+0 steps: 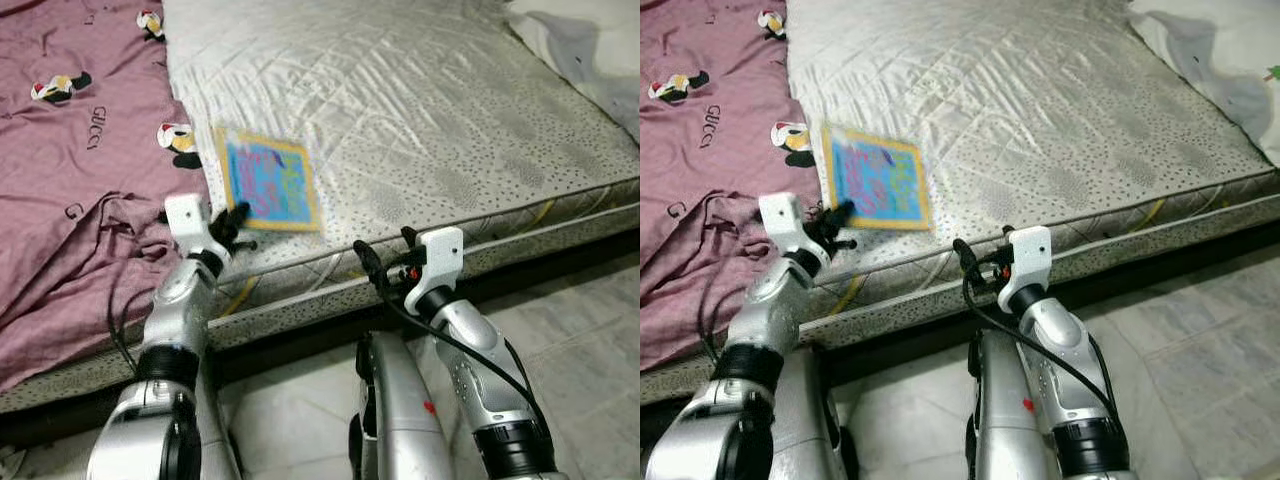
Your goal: Clean up the room
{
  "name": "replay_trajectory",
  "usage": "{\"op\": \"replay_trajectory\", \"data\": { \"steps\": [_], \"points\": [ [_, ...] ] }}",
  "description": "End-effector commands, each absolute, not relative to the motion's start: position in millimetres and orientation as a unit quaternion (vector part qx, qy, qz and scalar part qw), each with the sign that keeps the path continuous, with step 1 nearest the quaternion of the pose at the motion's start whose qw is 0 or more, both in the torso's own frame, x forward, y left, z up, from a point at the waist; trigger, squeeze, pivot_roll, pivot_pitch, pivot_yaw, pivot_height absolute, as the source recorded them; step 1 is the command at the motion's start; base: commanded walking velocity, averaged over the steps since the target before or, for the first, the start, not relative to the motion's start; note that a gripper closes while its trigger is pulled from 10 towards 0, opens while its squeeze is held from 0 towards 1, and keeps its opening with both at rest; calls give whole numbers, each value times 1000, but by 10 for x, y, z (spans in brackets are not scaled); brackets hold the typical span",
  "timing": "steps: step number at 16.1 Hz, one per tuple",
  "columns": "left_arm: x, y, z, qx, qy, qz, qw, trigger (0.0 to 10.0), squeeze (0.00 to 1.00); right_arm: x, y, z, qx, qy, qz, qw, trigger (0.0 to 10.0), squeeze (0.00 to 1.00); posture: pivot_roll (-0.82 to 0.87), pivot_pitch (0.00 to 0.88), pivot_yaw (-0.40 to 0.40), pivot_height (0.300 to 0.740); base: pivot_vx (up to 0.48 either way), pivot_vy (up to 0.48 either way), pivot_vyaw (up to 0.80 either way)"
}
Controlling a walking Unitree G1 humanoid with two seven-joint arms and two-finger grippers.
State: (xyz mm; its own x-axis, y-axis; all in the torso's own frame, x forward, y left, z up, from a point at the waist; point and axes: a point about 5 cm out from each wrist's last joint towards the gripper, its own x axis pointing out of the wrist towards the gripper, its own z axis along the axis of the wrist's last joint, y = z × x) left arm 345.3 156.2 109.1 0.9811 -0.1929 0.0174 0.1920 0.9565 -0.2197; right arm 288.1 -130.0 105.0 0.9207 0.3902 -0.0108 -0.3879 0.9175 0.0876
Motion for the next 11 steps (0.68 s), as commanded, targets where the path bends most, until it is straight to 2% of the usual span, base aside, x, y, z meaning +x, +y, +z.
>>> {"op": "replay_trajectory", "data": {
  "steps": [1, 4, 6, 11],
  "points": [
    [3428, 1608, 1204, -54, -44, -77, 995, 0, 0, 2837, -1308, 956, 45, 27, 188, 981, 10000, 0, -34, 47, -36, 498, 0, 0, 0],
    [3422, 1664, 1353, -8, -97, -60, 993, 0, 0, 2849, -1294, 897, 17, 28, 146, 989, 10000, 0, -26, 29, -26, 498, 0, 0, 0],
    [3403, 1702, 1459, 25, -124, -51, 991, 0, 0, 2866, -1317, 902, 51, 23, 124, 991, 10000, 0, -22, 22, -12, 498, 0, 0, 0],
    [3311, 1709, 1507, 110, -155, -47, 981, 0, 0, 2911, -1412, 933, 55, 11, 98, 994, 10000, 0, -14, 21, -2, 557, 0, 0, 0]
  ]
}}
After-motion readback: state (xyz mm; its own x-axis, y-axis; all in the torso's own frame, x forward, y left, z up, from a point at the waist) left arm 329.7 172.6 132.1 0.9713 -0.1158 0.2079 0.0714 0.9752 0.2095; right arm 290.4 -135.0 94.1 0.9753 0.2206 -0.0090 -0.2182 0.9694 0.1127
